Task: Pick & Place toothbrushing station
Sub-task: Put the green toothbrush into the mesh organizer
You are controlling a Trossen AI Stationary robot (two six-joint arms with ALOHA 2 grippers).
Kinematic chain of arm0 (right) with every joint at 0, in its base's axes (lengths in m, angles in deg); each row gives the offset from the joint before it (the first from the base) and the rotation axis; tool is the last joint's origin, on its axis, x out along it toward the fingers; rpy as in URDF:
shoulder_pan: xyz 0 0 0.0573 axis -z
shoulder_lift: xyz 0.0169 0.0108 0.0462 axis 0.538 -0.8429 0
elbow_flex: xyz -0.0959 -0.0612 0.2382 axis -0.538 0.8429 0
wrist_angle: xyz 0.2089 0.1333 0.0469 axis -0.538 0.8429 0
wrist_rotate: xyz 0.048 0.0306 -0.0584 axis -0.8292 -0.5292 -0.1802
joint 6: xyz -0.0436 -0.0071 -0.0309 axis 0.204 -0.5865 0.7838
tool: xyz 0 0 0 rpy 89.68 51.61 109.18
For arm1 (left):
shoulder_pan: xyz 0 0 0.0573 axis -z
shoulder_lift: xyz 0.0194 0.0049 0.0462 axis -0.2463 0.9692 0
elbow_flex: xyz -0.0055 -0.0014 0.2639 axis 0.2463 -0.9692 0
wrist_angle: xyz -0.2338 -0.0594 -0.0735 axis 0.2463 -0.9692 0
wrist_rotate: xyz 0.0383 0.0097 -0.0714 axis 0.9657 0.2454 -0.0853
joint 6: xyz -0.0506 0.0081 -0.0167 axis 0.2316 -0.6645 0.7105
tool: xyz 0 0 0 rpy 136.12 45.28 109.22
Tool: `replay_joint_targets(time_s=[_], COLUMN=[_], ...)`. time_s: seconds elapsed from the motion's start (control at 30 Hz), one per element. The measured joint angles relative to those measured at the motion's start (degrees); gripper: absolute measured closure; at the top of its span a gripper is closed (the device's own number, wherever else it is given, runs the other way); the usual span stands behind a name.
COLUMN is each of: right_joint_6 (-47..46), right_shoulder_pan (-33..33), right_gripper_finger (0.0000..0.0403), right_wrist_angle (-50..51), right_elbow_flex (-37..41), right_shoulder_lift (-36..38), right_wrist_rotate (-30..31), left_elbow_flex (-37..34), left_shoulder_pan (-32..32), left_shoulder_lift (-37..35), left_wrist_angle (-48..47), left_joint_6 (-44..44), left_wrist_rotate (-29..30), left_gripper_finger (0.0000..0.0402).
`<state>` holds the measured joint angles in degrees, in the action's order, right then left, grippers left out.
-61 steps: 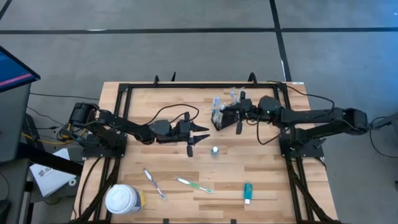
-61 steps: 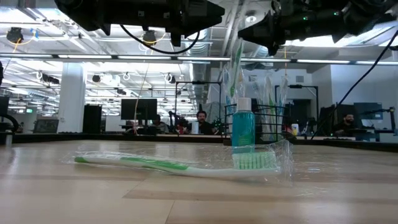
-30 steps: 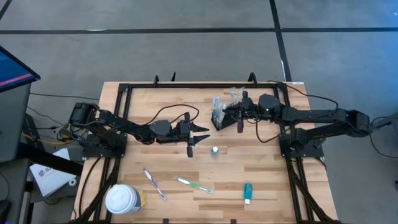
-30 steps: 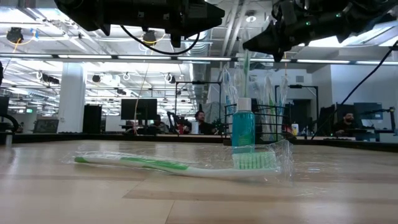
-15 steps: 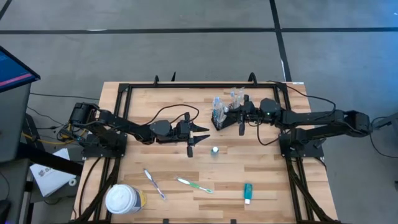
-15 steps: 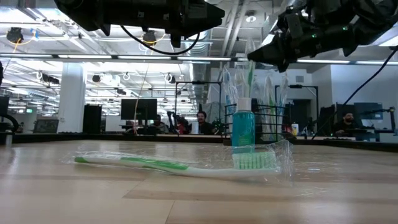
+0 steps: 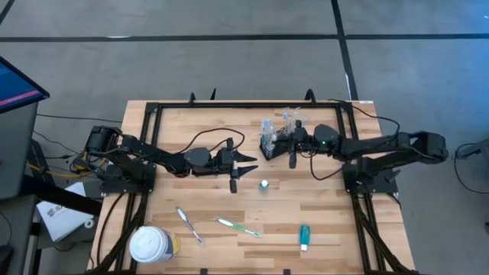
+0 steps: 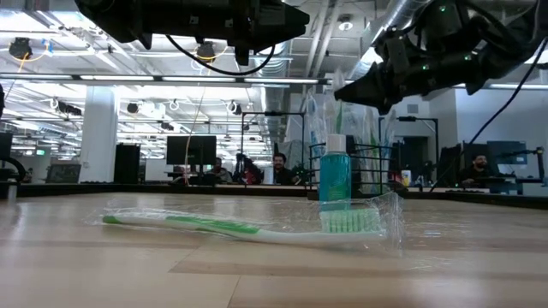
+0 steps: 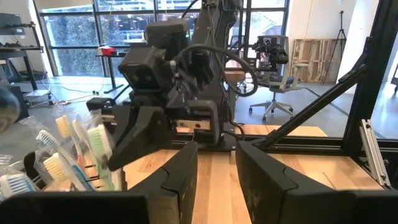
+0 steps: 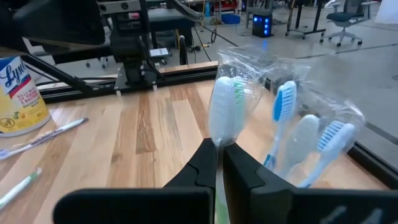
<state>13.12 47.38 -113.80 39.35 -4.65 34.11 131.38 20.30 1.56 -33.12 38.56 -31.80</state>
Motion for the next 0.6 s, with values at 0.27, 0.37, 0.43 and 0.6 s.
replay_joint_targets(time_s=[0.27,0.37,0.43,0.6], right_joint_6=[-0.45,-0.68,-0.70,-1.03], right_shoulder_pan=[0.19,0.31,0.31,0.31], right_gripper_finger=[0.0401,0.0401,0.0400,0.0390], right_wrist_angle=[-2.45,-2.45,-2.45,-1.95], right_elbow_flex=[-0.03,-0.04,-0.04,-0.04], right_shoulder_lift=[-3.42,-3.19,-2.93,-2.89], right_wrist_rotate=[-0.36,-0.39,-0.39,-0.39], left_elbow_flex=[0.02,0.02,0.02,0.02], left_shoulder_pan=[-0.01,0.00,-0.02,-0.02], left_shoulder_lift=[0.00,0.00,0.00,0.00], left_wrist_angle=[0.00,-0.07,-0.20,-0.23], left_joint_6=[0.00,0.00,0.00,0.00], left_wrist_rotate=[0.04,0.12,0.22,0.20], left_gripper_finger=[0.0298,0.0298,0.0298,0.0298])
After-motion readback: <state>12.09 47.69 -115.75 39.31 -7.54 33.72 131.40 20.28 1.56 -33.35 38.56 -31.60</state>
